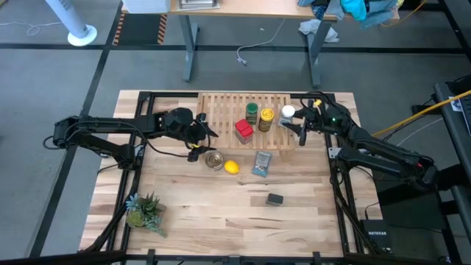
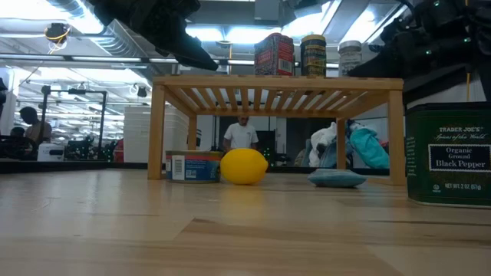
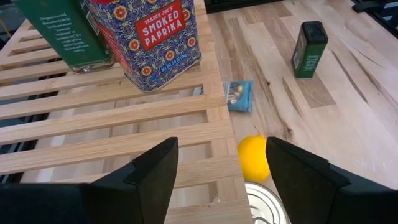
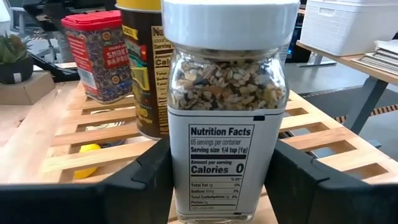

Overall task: Shelf spices
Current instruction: Remove the white seasoning bottle from the shelf

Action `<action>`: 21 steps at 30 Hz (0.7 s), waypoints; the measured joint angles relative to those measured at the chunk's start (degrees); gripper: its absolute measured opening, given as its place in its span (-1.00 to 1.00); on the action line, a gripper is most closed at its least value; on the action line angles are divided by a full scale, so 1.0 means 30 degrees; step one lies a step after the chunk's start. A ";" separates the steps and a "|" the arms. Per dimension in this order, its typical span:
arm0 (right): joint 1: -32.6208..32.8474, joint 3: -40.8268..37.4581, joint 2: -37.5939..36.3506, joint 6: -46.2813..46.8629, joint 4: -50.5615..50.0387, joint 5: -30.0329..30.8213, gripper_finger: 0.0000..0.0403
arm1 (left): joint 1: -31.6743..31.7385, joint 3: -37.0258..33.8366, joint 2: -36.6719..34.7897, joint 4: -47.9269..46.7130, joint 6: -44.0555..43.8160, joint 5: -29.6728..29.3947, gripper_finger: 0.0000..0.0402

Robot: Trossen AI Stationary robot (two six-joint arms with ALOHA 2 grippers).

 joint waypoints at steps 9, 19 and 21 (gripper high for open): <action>0.0015 -0.0014 -0.4261 0.1172 -0.3741 -0.0442 0.00 | 0.0000 0.0000 0.0000 0.0000 -0.0002 -0.0003 0.18; 0.2919 -0.0400 -0.8874 0.3037 -0.6538 0.0055 0.00 | 0.0007 0.0000 0.0000 -0.0007 -0.0002 -0.0007 0.18; 0.4229 -0.0400 -0.9086 0.3408 -0.6656 0.1192 0.00 | 0.0000 0.0000 0.0000 0.0004 -0.0002 -0.0004 0.18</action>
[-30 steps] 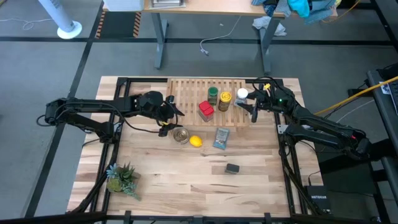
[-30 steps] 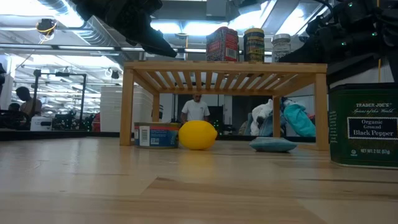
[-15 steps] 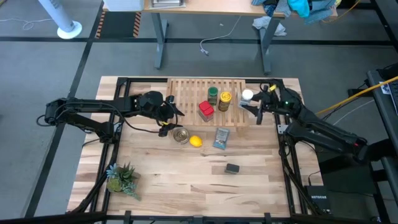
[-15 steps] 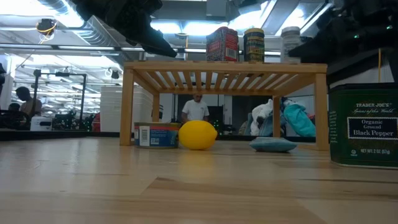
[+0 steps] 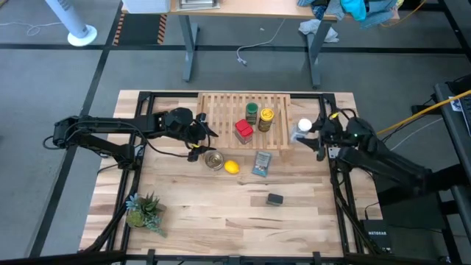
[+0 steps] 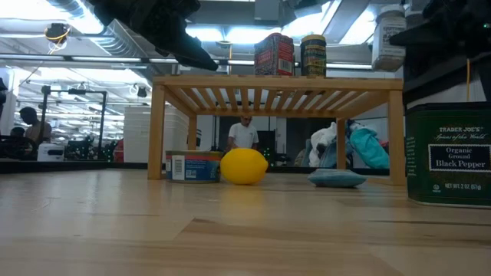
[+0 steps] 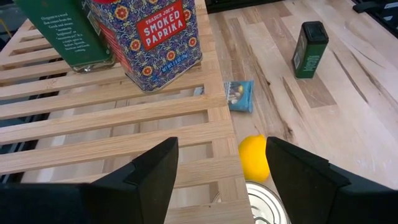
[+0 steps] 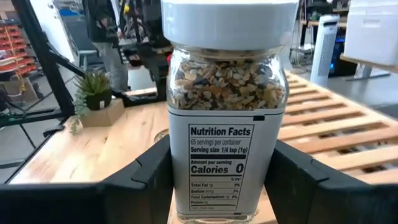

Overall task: Shelf spices
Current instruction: Remove the white seasoning bottle from the shelf

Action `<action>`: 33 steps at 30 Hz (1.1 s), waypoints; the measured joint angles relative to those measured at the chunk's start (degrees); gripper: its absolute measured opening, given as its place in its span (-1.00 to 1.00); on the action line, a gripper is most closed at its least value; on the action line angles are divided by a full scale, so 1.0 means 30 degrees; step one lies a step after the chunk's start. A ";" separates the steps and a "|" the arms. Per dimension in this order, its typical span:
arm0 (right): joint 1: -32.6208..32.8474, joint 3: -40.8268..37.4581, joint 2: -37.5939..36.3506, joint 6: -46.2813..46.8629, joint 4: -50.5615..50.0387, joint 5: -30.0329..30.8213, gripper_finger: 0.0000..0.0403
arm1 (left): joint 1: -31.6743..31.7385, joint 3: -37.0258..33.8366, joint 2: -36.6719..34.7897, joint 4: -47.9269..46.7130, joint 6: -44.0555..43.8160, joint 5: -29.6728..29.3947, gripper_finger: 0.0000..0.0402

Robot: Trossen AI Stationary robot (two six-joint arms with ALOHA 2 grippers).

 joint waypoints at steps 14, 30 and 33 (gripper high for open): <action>1.1880 -0.0007 0.4220 0.0554 0.3581 1.0798 0.00 | 0.0003 0.0007 0.0000 0.0003 0.0000 -0.0003 0.18; 1.8301 -0.0007 1.7257 0.0495 1.6894 1.9080 0.00 | 0.0000 0.0000 0.0000 0.0000 0.0005 0.0004 0.18; 1.8283 -0.0007 2.0019 0.0521 1.9650 1.9084 0.00 | 0.0000 0.0007 0.0000 -0.0004 0.0007 0.0004 0.18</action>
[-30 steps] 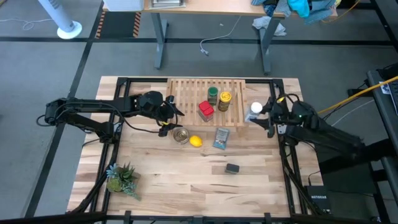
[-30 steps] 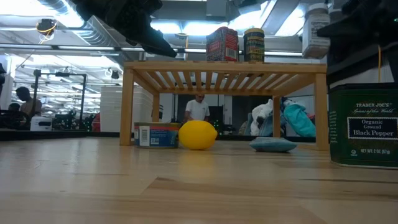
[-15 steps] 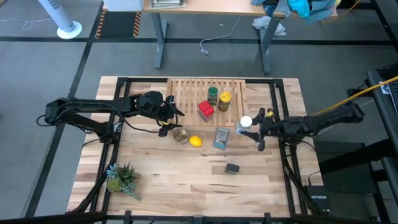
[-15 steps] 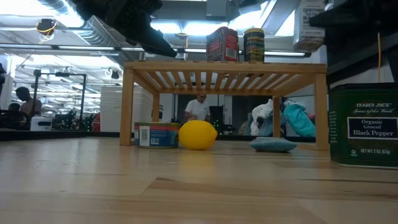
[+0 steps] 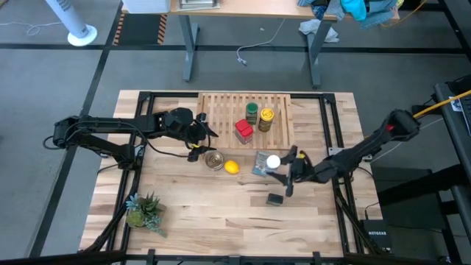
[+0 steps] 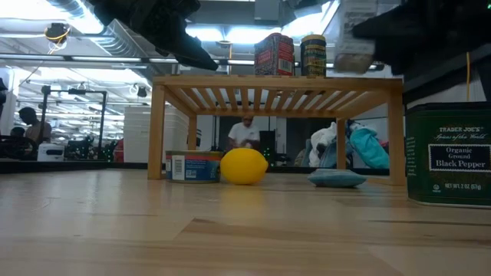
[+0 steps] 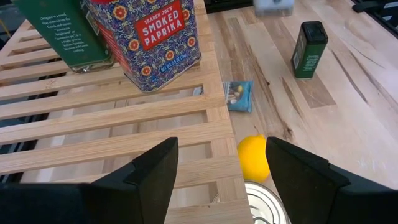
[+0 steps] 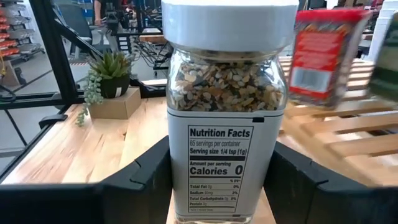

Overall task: Shelf spices
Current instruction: Remove the white seasoning bottle from the shelf

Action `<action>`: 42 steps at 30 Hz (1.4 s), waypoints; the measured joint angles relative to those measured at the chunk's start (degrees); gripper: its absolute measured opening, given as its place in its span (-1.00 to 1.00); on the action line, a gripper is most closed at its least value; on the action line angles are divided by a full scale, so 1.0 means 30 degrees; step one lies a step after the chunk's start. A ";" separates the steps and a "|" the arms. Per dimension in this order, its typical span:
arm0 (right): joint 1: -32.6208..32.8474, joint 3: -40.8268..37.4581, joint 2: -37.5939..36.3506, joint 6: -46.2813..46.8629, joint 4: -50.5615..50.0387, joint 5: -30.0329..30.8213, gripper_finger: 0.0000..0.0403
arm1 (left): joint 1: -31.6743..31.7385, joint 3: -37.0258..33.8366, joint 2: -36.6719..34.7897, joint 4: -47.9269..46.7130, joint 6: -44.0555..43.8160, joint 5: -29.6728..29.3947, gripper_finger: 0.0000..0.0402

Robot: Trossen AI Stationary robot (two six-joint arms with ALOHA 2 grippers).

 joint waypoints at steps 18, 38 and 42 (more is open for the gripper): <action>-0.0015 0.2222 0.8164 0.2396 0.3398 -0.0670 0.00 | 0.0007 0.0000 0.0000 -0.0007 -0.0001 0.0000 0.18; -0.0029 0.2783 1.0659 0.3665 0.3877 -0.1662 0.02 | 0.0007 0.0000 0.0000 -0.0009 -0.0005 -0.0005 0.18; -0.0036 0.2790 1.0919 0.4543 0.3920 -0.1664 0.06 | 0.0007 0.0000 0.0000 -0.0007 0.0000 0.0000 0.18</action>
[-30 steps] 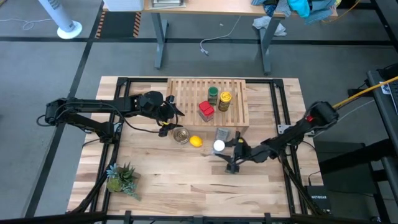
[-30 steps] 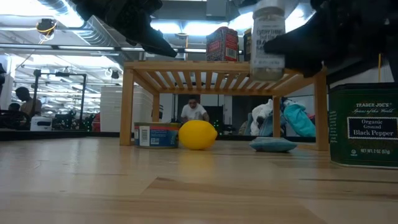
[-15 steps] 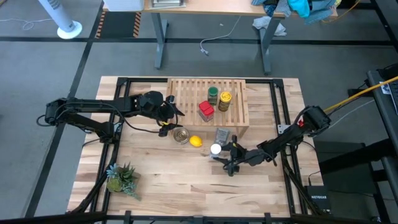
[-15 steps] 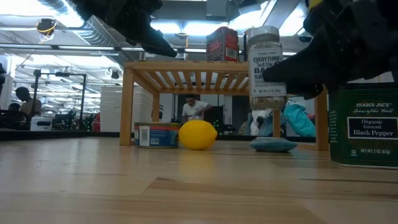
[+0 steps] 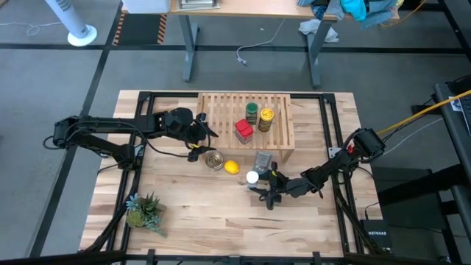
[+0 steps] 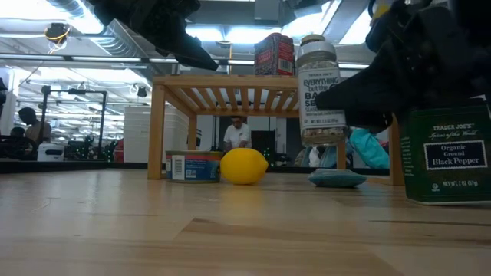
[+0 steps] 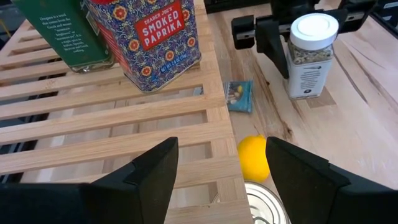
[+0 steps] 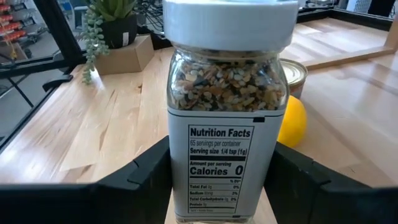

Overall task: Shelf spices
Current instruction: Remove the white seasoning bottle from the shelf

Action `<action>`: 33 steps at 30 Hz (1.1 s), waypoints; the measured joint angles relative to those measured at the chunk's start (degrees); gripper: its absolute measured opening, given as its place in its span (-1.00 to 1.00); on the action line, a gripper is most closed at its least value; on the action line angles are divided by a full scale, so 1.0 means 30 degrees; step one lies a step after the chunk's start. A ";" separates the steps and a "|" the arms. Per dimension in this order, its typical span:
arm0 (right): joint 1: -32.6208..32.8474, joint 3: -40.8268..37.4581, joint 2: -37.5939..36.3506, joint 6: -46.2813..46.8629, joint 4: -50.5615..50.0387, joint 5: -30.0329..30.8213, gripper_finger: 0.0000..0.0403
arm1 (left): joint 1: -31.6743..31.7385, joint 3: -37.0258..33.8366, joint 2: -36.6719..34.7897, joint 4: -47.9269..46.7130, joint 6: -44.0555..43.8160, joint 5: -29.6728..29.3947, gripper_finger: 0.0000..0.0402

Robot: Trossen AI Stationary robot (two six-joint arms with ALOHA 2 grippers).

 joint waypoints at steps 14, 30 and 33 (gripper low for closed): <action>0.0030 -0.0131 -0.0188 -0.1030 0.0473 -0.0509 0.03 | -0.0005 0.0000 0.0000 0.0000 -0.0005 0.0000 0.18; 0.0022 -0.1355 -0.2399 -0.2827 0.0459 0.0631 0.02 | -0.0001 0.0000 0.0000 0.0007 -0.0001 -0.0006 0.18; 0.0005 -0.1355 -0.2403 -0.3600 0.0286 0.1030 0.02 | -0.0004 0.0000 0.0000 0.0000 0.0000 -0.0003 0.18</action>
